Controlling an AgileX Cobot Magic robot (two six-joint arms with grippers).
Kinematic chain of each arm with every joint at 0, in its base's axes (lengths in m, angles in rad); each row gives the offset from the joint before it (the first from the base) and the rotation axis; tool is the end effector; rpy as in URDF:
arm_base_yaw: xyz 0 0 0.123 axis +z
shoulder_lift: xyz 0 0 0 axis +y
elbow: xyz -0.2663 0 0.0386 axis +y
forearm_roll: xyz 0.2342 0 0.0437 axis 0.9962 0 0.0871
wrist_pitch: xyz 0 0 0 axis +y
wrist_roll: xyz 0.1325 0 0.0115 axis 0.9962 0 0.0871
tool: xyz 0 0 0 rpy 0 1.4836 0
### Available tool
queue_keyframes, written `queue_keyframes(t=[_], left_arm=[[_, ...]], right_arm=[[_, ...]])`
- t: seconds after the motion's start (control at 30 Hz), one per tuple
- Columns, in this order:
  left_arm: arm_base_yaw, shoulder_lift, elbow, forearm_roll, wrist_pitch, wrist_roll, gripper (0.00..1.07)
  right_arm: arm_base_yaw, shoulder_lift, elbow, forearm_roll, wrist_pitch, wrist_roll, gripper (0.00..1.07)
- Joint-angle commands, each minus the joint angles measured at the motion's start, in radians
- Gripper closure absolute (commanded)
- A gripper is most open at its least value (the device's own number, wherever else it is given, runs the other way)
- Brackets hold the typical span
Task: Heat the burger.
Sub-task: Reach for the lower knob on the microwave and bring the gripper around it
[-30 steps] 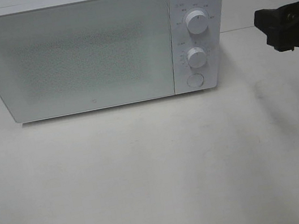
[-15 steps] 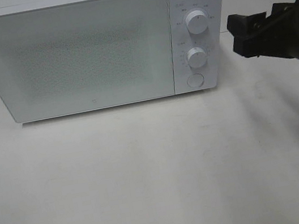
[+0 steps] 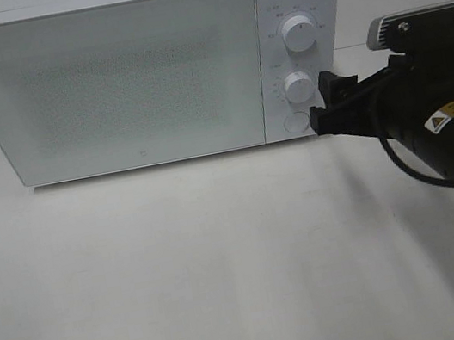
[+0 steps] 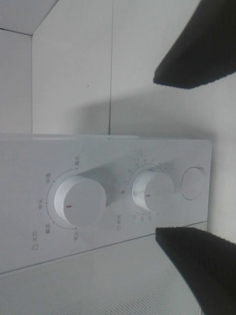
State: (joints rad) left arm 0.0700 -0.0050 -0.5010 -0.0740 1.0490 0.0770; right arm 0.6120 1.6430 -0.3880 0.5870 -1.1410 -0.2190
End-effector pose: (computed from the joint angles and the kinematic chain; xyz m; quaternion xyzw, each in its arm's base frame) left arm 0.0369 -0.0060 0.2536 0.0043 0.8480 0.0020 0.5300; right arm 0.2728 0.1097 0.1652 -0.0300 0.7364 0.0280 0.6753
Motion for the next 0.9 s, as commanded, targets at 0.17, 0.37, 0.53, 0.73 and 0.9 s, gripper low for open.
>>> queue_keyframes(t=[0.17,0.37,0.53,0.73,0.9], left_arm=[[0.001,-0.025,0.004,-0.003,-0.011,-0.008,0.06],[0.001,-0.025,0.004,-0.003,-0.011,-0.008,0.06],[0.001,-0.025,0.004,-0.003,-0.011,-0.008,0.06],[0.001,-0.025,0.004,-0.003,-0.011,-0.008,0.06],[0.001,-0.025,0.004,-0.003,-0.011,-0.008,0.06]], right_arm=[[0.067,0.079,-0.023,0.082,-0.077,-0.013,0.33],[0.067,0.130,-0.079,0.086,-0.077,-0.013,0.33],[0.066,0.171,-0.111,0.079,-0.082,-0.004,0.33],[0.063,0.228,-0.178,0.076,-0.082,-0.006,0.33],[0.063,0.285,-0.240,0.076,-0.078,-0.006,0.33]])
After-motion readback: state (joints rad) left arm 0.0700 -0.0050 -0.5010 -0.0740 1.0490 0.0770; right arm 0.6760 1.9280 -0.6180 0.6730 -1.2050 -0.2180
